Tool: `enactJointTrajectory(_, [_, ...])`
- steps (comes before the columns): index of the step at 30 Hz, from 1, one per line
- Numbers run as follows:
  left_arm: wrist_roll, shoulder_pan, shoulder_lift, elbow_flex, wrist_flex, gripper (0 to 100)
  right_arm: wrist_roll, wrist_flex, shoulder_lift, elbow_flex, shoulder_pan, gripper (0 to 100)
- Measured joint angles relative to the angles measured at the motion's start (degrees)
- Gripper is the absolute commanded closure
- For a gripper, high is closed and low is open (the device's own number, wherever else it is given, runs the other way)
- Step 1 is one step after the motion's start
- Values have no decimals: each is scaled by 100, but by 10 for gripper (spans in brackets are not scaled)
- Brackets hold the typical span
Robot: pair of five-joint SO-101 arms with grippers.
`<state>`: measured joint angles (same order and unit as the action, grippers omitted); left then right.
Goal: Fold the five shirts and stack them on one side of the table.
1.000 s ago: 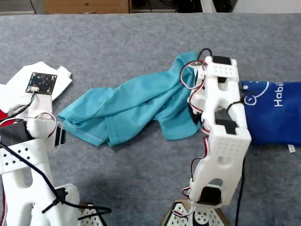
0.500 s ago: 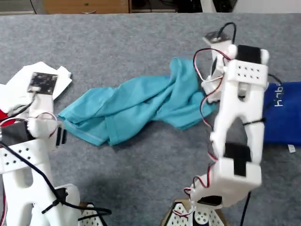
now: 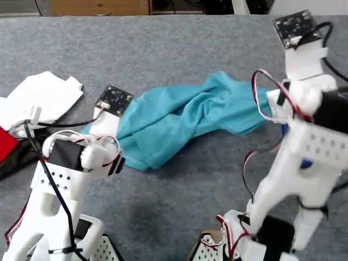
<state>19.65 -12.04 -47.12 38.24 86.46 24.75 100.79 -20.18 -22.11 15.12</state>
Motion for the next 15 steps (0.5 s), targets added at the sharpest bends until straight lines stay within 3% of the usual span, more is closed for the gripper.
enactJointTrajectory(8, [-44,-62,0,0,0,860,246,9,-290,-1749,-9,997])
enactJointTrajectory(15, [-44,-62,0,0,-114,860,264,-149,-290,-2681,-1073,996])
